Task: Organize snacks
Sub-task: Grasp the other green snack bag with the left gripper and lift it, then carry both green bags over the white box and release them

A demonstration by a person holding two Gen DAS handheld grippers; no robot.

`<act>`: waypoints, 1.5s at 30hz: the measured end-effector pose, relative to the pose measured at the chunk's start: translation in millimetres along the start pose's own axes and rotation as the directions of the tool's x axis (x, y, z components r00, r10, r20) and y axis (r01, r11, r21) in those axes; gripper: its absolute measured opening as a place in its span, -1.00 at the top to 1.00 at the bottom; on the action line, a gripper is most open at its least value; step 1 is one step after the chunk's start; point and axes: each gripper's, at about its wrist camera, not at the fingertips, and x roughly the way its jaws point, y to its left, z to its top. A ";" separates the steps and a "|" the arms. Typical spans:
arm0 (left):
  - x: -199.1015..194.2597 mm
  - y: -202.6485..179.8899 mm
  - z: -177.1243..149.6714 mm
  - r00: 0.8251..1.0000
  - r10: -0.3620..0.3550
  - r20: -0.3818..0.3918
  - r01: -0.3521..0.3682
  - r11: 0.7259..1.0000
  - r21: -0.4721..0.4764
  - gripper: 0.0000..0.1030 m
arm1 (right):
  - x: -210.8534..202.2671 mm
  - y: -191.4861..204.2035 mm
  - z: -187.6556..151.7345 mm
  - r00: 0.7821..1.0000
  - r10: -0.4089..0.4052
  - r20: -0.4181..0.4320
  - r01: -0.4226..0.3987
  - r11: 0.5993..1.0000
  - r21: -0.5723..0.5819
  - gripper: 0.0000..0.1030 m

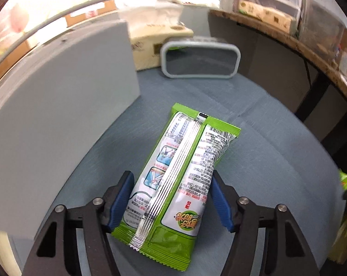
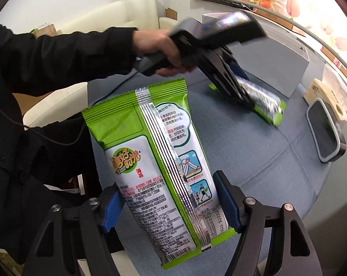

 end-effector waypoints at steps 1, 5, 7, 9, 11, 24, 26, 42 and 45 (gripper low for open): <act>-10.1 0.4 -2.8 1.000 0.004 0.013 -0.004 1.000 -0.014 -0.36 | -0.1 0.3 0.2 1.000 -0.010 -0.001 0.010 1.000 0.001 -0.49; -68.1 7.0 -11.1 0.992 0.067 0.102 -0.059 0.995 -0.081 -0.36 | -6.4 0.6 6.3 0.996 -0.082 0.024 0.081 0.996 0.024 -0.48; -96.9 13.1 -13.7 0.982 0.114 0.153 -0.093 0.986 -0.138 -0.36 | -13.8 -5.5 11.8 0.989 -0.136 0.051 0.133 0.989 0.060 -0.47; -132.3 21.9 -18.0 0.962 0.173 0.209 -0.129 0.969 -0.210 -0.37 | -20.3 -13.4 18.8 0.975 -0.209 0.070 0.201 0.975 0.098 -0.47; -163.1 30.2 -20.6 0.942 0.223 0.252 -0.151 0.949 -0.275 -0.37 | -24.9 -25.3 28.7 0.954 -0.290 0.073 0.276 0.948 0.156 -0.47; -249.9 91.5 -7.5 0.835 0.416 0.361 -0.190 0.832 -0.521 -0.40 | -36.1 -102.2 152.7 0.790 -0.604 0.101 0.497 0.729 0.472 -0.47; -249.8 100.9 -4.0 0.829 0.427 0.360 -0.181 0.815 -0.551 -0.41 | -31.5 -113.6 175.0 0.776 -0.622 0.103 0.500 0.706 0.502 -0.47; -186.7 191.8 36.2 0.864 0.419 0.280 -0.153 0.748 -0.646 -0.44 | 0.8 -181.4 282.5 0.763 -0.631 0.139 0.464 0.685 0.561 -0.47; -180.6 200.5 44.1 0.862 0.432 0.266 -0.178 0.748 -0.639 -0.46 | 6.5 -192.3 288.7 0.759 -0.639 0.127 0.478 0.678 0.558 -0.48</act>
